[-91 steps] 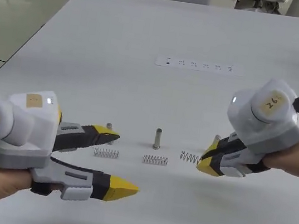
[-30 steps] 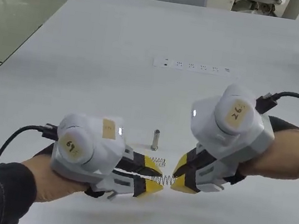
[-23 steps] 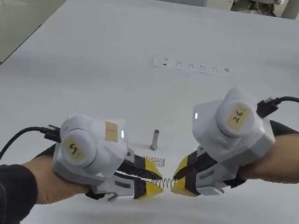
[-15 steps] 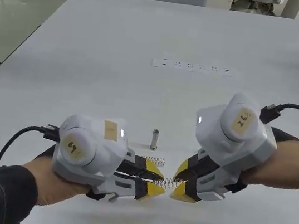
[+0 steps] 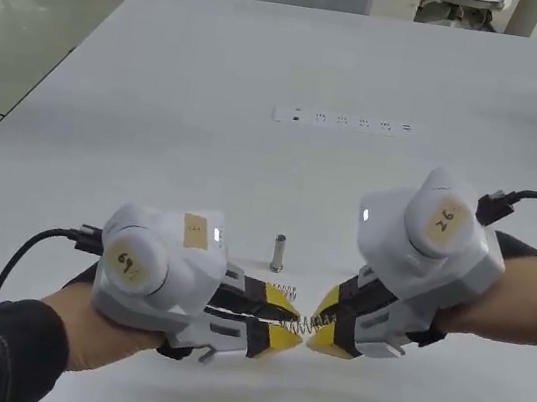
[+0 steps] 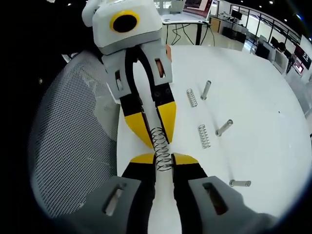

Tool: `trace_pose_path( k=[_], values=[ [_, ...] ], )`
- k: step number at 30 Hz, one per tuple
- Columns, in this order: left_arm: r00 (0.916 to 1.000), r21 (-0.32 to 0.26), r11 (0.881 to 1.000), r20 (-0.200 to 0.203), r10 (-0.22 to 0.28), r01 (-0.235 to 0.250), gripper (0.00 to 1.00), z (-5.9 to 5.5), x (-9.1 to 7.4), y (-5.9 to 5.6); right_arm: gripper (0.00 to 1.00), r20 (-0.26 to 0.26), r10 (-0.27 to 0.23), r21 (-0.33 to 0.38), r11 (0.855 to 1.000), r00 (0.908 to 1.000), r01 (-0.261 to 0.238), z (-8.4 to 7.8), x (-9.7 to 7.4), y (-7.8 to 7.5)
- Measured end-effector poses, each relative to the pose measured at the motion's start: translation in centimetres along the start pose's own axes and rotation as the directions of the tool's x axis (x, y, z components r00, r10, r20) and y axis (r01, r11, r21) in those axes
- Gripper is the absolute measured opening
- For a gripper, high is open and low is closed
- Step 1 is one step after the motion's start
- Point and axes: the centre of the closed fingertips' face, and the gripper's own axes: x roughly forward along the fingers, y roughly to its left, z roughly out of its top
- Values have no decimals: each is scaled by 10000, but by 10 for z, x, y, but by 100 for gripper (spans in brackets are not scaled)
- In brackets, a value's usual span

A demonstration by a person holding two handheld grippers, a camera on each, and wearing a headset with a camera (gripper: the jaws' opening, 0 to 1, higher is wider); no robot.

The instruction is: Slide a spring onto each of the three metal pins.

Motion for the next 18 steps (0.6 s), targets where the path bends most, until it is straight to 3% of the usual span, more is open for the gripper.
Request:
trace_pose_path(
  k=[18],
  values=[
    [10000, 86, 10000, 67, -36, 35, 8, 0, 4, -3, 13, -54, 123, 1, 9999, 9999, -123, 19, -11, 7]
  ],
)
